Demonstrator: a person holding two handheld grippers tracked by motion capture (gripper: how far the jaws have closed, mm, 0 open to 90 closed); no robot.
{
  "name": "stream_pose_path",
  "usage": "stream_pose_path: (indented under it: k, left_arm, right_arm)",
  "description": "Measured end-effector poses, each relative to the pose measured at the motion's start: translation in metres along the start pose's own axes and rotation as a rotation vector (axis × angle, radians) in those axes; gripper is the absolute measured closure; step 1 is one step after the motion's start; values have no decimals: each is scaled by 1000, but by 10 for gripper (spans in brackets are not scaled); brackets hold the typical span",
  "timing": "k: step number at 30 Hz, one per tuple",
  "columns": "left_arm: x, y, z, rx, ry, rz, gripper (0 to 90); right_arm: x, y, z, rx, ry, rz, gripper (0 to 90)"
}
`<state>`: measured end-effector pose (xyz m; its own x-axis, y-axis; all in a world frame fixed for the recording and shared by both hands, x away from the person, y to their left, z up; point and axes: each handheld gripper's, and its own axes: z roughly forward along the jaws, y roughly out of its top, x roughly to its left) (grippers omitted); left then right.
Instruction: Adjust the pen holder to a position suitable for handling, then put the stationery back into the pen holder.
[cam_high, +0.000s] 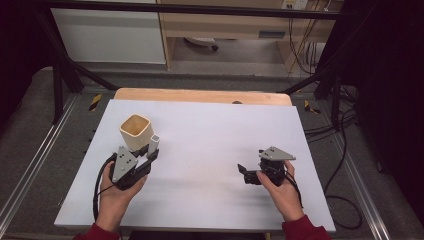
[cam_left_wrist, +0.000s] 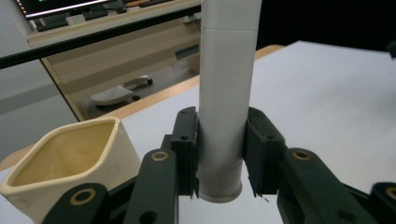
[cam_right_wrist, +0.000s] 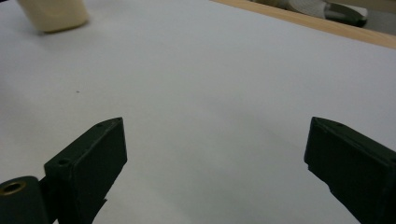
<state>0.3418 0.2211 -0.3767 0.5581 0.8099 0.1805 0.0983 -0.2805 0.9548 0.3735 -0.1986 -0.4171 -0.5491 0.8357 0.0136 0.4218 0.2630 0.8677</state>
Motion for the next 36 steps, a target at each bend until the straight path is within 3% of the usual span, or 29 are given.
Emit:
stream_pose_path:
  k: [6, 9, 13, 23, 26, 36]
  left_arm:
    - [10, 16, -7, -30, 3, -62, 675]
    - [13, 26, -7, -34, 13, -73, 675]
    - [16, 38, -4, -38, 8, -82, 675]
    - [38, 75, 12, -78, 15, -122, 675]
    - [44, 79, 15, -86, 9, -128, 676]
    - [61, 76, 5, -96, 46, -162, 676]
  right_arm:
    - [-12, -13, -19, -23, -35, 48, 58]
    - [-18, -22, -26, -19, -54, 67, 55]
    - [-23, -28, -27, -6, -58, 96, 51]
    - [-20, -28, -22, -1, -53, 86, 50]
    - [-18, -27, -20, -4, -48, 87, 49]
    - [-14, -27, -16, 2, -37, 73, 45]
